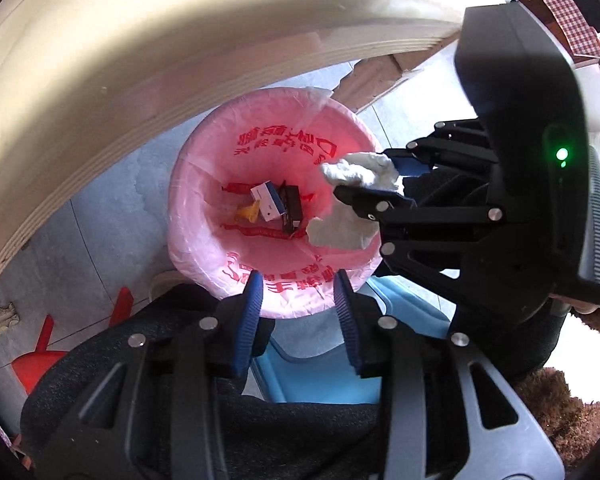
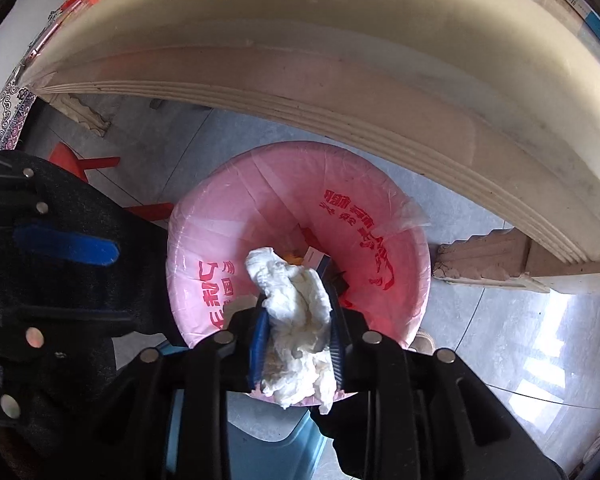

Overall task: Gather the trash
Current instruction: 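Open the left tool over the pink bin while the right tool releases the tissue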

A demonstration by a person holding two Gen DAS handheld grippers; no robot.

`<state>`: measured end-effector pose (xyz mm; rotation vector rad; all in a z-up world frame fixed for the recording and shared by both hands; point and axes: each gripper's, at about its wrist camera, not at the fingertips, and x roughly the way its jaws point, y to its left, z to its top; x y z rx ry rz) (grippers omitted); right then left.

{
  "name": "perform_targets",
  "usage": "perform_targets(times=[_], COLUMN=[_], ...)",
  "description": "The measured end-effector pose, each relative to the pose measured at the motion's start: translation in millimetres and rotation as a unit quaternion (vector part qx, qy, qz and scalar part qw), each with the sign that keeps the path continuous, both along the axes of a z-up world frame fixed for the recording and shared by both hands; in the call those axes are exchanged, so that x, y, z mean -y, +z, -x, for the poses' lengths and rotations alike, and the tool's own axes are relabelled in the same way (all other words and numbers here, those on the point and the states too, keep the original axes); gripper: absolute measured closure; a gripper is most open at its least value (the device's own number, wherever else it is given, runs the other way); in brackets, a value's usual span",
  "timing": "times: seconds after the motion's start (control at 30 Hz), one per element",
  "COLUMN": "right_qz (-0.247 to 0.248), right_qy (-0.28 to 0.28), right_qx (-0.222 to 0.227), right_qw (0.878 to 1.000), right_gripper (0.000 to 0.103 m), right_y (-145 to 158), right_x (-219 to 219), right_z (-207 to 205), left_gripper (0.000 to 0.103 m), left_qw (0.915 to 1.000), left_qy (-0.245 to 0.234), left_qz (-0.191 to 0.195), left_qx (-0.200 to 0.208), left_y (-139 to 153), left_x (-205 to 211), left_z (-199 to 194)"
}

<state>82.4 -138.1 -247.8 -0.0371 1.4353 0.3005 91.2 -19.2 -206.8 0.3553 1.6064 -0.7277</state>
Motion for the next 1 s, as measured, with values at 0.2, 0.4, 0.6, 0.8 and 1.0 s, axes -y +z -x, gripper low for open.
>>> perform_targets(times=[0.2, 0.4, 0.6, 0.8, 1.0], right_qz=[0.000, 0.005, 0.006, 0.008, 0.007], right_qy=[0.001, 0.004, -0.001, -0.002, -0.002], right_qx=[0.004, 0.005, 0.003, 0.004, 0.005], right_qw=[1.000, 1.000, 1.000, 1.000, 1.000], right_gripper=[0.048, 0.040, 0.039, 0.038, 0.038], right_y=[0, 1, 3, 8, 17], right_x=[-1, -1, 2, 4, 6], right_z=[0, 1, 1, 3, 5], left_gripper=[0.055, 0.048, 0.047, 0.044, 0.040], left_qw=[1.0000, 1.0000, 1.0000, 0.9999, 0.9996], left_qy=[0.000, 0.002, -0.001, -0.005, -0.012], left_qz=[-0.003, 0.003, 0.004, 0.004, 0.006], left_qx=[0.008, 0.002, 0.004, 0.010, 0.026], left_y=[5, 4, 8, 13, 25], left_x=[2, 2, 3, 5, 8], left_z=[-2, -4, -4, -1, 2])
